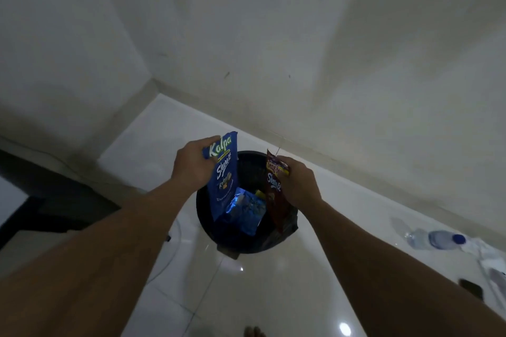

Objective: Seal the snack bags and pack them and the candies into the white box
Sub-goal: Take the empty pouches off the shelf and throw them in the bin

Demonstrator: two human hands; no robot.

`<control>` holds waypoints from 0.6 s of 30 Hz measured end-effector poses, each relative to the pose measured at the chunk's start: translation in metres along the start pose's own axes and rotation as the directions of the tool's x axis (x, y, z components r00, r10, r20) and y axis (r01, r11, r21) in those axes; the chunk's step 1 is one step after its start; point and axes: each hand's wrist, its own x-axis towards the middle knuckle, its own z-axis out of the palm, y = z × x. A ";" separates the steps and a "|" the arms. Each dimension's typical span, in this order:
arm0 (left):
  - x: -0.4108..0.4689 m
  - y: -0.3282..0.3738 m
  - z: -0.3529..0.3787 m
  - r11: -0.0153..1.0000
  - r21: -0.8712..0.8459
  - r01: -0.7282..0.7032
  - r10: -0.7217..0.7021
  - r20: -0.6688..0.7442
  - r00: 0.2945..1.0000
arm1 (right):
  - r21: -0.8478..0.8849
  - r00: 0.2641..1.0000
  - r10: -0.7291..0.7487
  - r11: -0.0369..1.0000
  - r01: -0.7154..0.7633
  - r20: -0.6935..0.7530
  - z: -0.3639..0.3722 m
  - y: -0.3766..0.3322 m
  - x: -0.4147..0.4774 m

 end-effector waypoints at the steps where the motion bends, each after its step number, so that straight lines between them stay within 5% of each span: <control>1: 0.005 -0.008 0.009 1.000 -0.001 0.016 -0.016 -0.004 1.000 | -0.004 1.000 0.021 1.000 -0.021 0.019 0.007 0.008 0.006; 9: 0.010 -0.027 0.045 0.990 0.100 0.104 -0.106 0.017 0.994 | -0.096 0.994 0.080 0.993 -0.073 0.074 0.020 0.030 0.015; 18: -0.036 0.023 -0.042 0.980 0.190 0.062 -0.055 -0.043 0.998 | -0.272 0.989 -0.137 0.951 0.146 0.053 -0.046 -0.056 -0.017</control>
